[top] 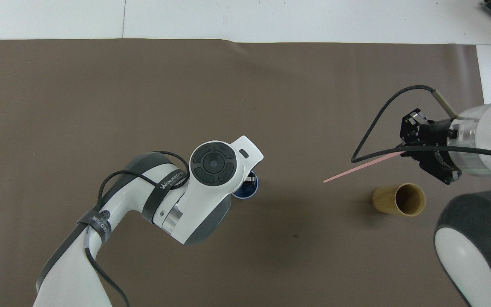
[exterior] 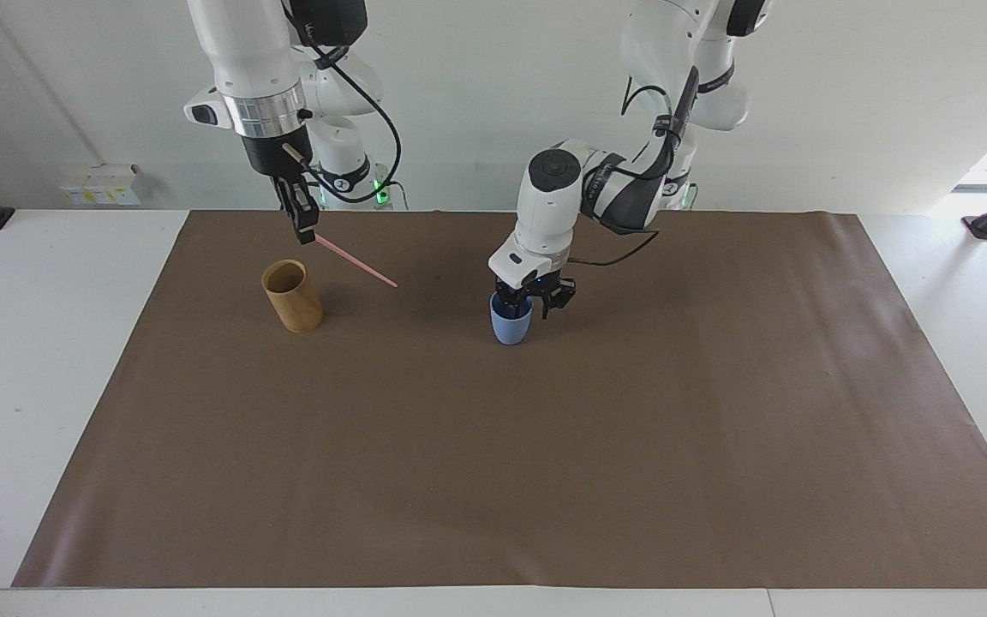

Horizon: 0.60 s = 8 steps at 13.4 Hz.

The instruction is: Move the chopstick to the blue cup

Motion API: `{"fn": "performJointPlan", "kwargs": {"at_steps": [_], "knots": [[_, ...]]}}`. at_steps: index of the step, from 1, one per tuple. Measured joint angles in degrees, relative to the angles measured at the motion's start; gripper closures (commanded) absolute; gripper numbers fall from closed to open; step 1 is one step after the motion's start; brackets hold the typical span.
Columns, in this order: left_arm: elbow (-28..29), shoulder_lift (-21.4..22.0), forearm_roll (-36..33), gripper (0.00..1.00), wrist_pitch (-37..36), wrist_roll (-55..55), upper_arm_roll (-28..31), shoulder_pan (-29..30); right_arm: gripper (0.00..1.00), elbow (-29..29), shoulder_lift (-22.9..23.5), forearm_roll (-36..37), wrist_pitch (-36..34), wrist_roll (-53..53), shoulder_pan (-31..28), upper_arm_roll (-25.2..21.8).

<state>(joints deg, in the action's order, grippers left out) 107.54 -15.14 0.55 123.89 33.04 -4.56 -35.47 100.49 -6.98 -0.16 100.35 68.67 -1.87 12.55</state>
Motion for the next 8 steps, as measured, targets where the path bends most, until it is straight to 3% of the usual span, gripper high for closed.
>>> {"fn": "performJointPlan", "kwargs": {"at_steps": [5,8], "knots": [[-2.13,4.76,-1.50,0.00,-4.08,-0.93,0.79,7.03,1.00,0.29,0.56,-1.38,2.74,1.52,2.69,1.41],[-2.16,9.40,-1.64,0.00,-9.08,-9.08,0.96,14.59,1.00,1.24,1.41,-1.25,5.05,7.04,7.17,1.59]]}}
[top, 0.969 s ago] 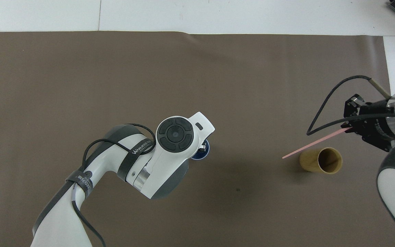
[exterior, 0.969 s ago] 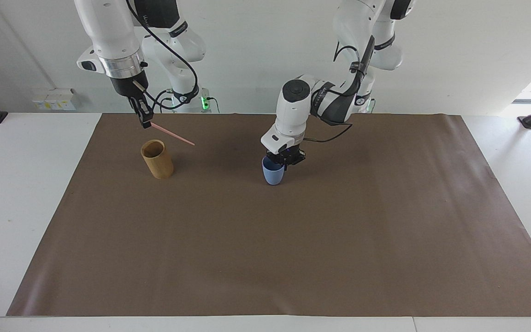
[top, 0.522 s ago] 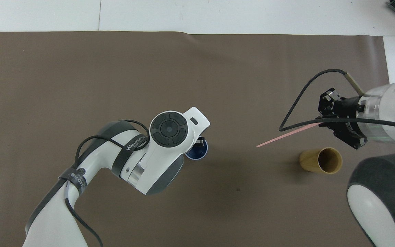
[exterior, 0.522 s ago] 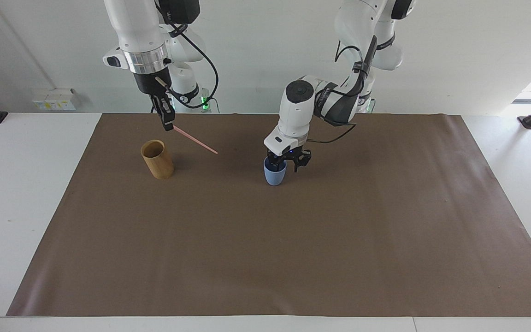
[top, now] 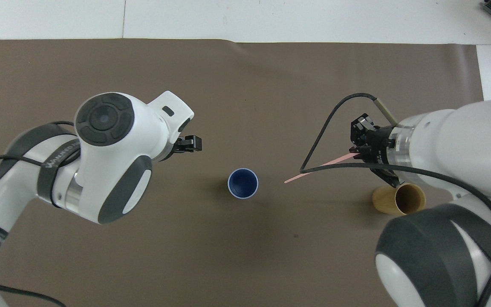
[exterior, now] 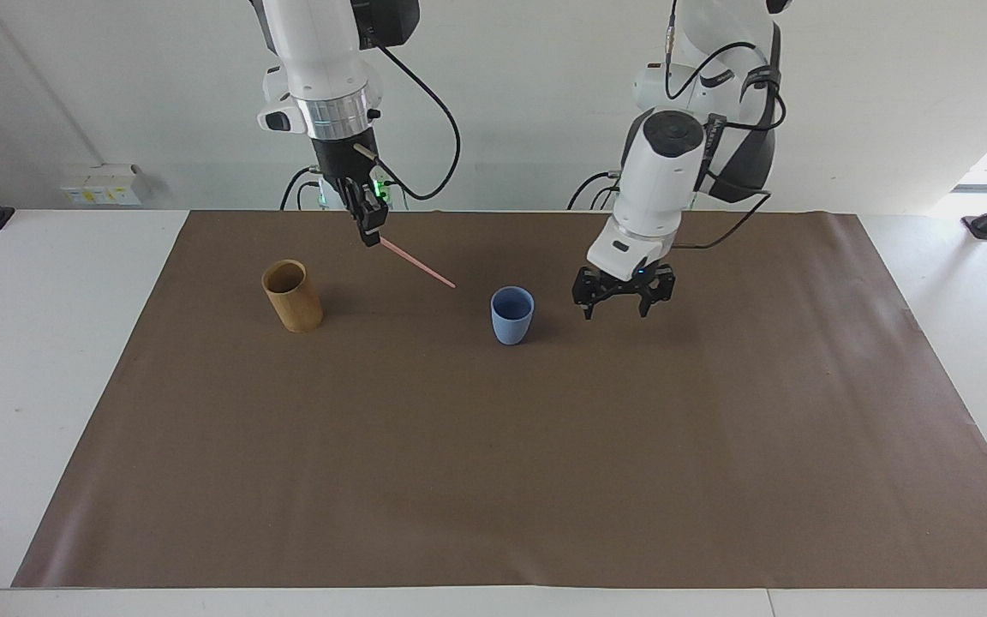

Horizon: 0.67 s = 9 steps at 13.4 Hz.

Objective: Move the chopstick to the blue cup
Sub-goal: 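Carry the chopstick over the blue cup with the right gripper while the left withdraws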

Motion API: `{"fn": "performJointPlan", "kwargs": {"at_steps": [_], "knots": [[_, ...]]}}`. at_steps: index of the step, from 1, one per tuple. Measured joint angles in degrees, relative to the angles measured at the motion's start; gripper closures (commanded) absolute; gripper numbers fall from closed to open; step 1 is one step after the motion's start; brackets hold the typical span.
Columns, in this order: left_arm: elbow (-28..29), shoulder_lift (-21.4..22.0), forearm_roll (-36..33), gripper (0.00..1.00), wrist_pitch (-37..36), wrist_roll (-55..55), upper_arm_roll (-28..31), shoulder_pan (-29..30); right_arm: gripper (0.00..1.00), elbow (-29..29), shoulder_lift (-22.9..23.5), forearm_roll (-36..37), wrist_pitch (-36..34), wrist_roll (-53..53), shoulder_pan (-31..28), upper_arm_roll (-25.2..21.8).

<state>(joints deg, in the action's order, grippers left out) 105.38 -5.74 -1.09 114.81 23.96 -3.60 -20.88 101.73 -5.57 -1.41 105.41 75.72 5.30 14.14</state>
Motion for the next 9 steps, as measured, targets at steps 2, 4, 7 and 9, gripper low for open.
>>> {"fn": "performJointPlan", "kwargs": {"at_steps": [2,4,7,9], "knots": [[0.04,2.08,-0.01,0.00,-3.72,-7.50,0.07,4.99,1.00,1.06,0.49,0.83,2.59,3.85,2.94,0.08],[0.13,2.91,-0.01,0.00,-5.78,-14.55,0.10,9.48,1.00,2.60,1.00,2.05,4.42,6.14,5.60,0.12],[0.20,3.01,-0.01,0.00,-7.24,-24.07,0.11,15.60,1.00,5.90,1.54,4.35,7.51,7.13,9.17,0.21],[0.21,3.25,-0.01,0.00,-7.76,-28.70,0.11,18.78,1.00,7.25,2.32,4.80,9.25,8.02,11.08,0.22]]}}
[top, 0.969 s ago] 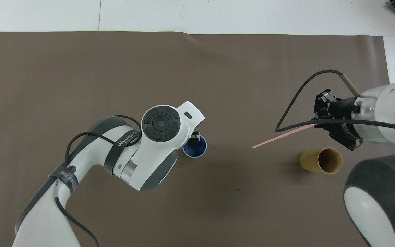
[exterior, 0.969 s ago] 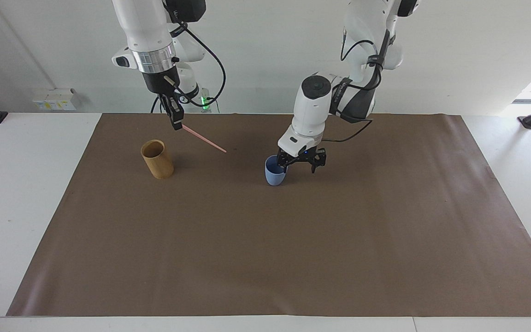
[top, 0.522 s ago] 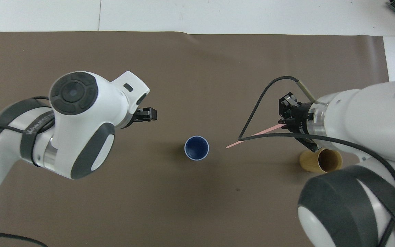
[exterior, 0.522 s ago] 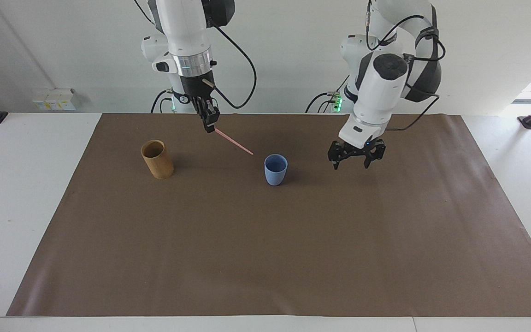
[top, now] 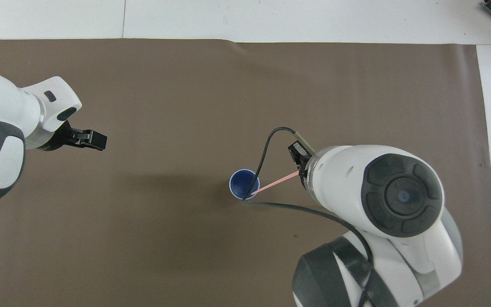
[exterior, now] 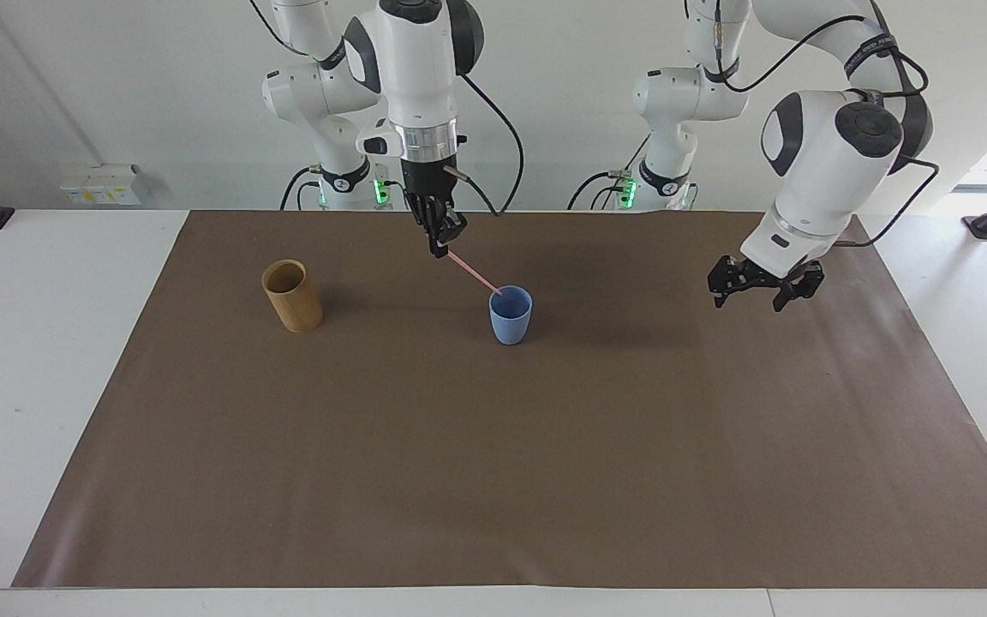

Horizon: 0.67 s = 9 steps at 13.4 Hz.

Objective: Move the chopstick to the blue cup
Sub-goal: 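Carry the chopstick over the blue cup with the right gripper while the left withdraws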

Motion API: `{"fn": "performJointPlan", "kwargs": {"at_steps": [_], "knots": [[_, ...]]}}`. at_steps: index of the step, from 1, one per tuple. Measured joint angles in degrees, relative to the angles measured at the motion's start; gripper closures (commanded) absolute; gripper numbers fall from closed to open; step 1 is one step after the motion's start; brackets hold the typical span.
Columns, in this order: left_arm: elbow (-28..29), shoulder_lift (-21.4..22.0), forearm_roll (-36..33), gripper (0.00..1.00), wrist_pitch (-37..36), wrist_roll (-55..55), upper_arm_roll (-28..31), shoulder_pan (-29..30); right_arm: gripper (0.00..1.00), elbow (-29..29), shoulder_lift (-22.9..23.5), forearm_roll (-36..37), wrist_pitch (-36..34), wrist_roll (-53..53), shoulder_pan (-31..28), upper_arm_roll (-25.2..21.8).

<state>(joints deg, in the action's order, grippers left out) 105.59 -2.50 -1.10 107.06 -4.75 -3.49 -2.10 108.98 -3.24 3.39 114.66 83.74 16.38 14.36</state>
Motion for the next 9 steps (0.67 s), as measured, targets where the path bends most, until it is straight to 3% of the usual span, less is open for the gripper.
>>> {"fn": "performJointPlan", "kwargs": {"at_steps": [5,9], "knots": [[-0.46,1.47,0.00,0.00,-0.26,-4.71,0.03,3.58,1.00,0.94,2.56,0.15,3.38,0.23,1.79,-0.01],[-6.18,2.43,0.00,0.00,-6.84,-4.70,-0.78,3.58,1.00,2.01,3.34,1.57,5.86,0.23,1.97,-0.06]]}}
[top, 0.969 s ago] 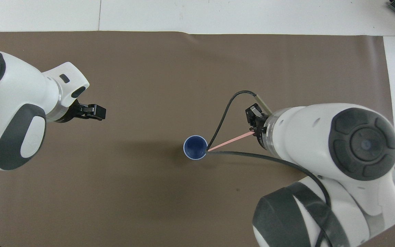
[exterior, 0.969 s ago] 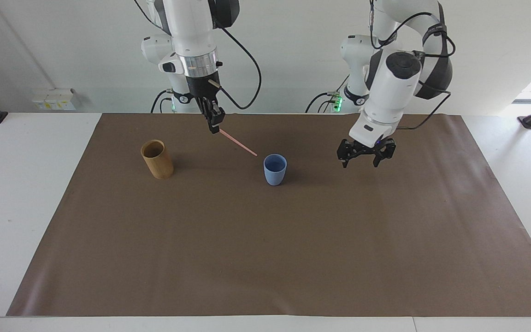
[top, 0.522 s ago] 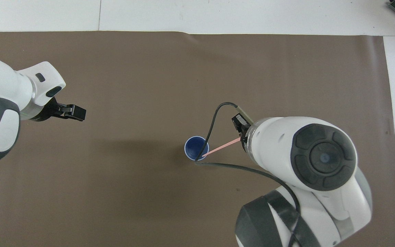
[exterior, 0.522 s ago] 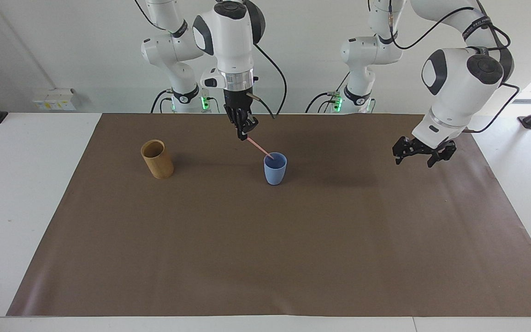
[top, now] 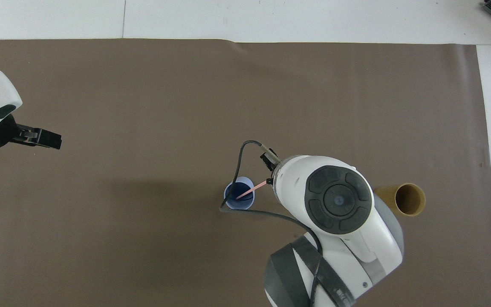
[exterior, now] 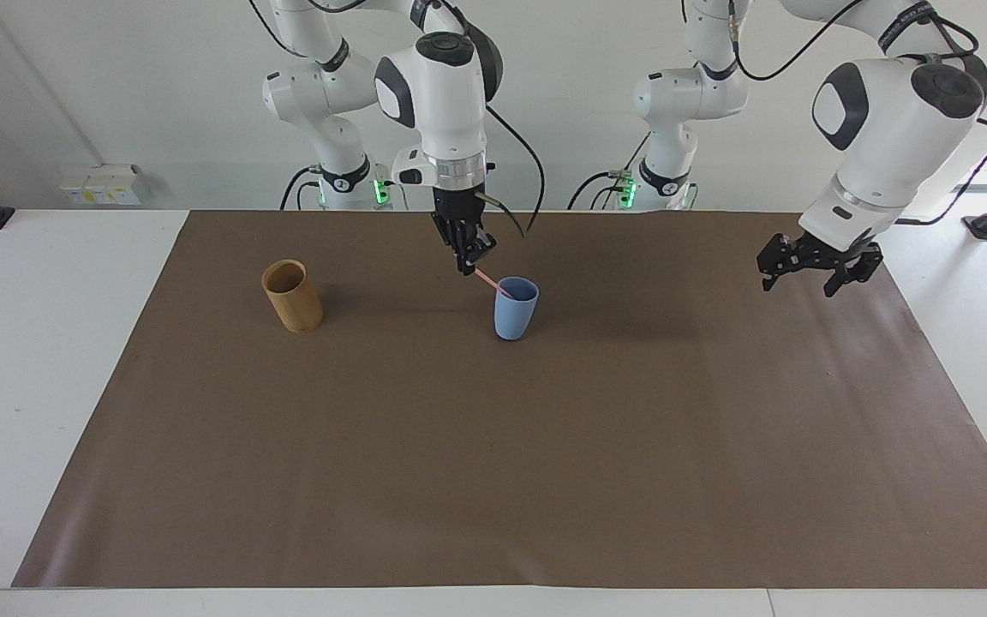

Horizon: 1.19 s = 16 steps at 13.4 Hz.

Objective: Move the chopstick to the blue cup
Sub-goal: 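Carry the chopstick over the blue cup with the right gripper while the left withdraws, then lower the chopstick into the blue cup and open the right gripper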

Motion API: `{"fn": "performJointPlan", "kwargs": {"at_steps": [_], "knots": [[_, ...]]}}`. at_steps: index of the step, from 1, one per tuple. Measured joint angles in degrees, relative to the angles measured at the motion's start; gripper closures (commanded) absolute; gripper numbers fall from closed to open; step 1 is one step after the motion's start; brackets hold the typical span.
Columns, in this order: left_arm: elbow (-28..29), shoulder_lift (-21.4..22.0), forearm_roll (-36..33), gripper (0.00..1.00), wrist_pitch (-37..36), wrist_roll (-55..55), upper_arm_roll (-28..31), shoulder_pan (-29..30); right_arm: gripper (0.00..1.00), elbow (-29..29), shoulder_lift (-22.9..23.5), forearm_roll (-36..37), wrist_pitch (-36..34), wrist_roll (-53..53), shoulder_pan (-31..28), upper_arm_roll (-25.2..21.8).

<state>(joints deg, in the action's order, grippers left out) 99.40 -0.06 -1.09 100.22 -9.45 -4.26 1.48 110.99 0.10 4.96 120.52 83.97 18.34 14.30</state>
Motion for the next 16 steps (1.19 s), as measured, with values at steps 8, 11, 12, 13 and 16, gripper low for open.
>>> {"fn": "performJointPlan", "kwargs": {"at_steps": [8,11,12,13,16], "knots": [[-8.93,0.63,0.54,0.00,-10.99,2.20,-0.43,0.00,0.77,0.19,0.73,2.05,2.41,-4.14,-0.77,-0.39],[-9.23,1.72,0.58,0.00,-11.12,2.24,-0.43,0.00,0.46,0.22,0.80,2.05,2.41,-4.31,-0.72,-0.39],[-9.23,2.09,0.58,0.00,-11.24,2.24,-0.44,0.00,0.45,0.22,0.80,2.05,2.41,-4.31,-0.72,-0.38],[-9.23,2.32,0.58,0.00,-11.35,2.24,-0.45,0.00,0.43,0.21,0.80,2.05,2.41,-4.31,-0.72,-0.38],[-9.23,2.43,0.58,0.00,-11.92,2.26,-0.45,0.00,0.27,0.15,0.79,2.05,2.31,-4.41,-0.75,-0.39]]}}
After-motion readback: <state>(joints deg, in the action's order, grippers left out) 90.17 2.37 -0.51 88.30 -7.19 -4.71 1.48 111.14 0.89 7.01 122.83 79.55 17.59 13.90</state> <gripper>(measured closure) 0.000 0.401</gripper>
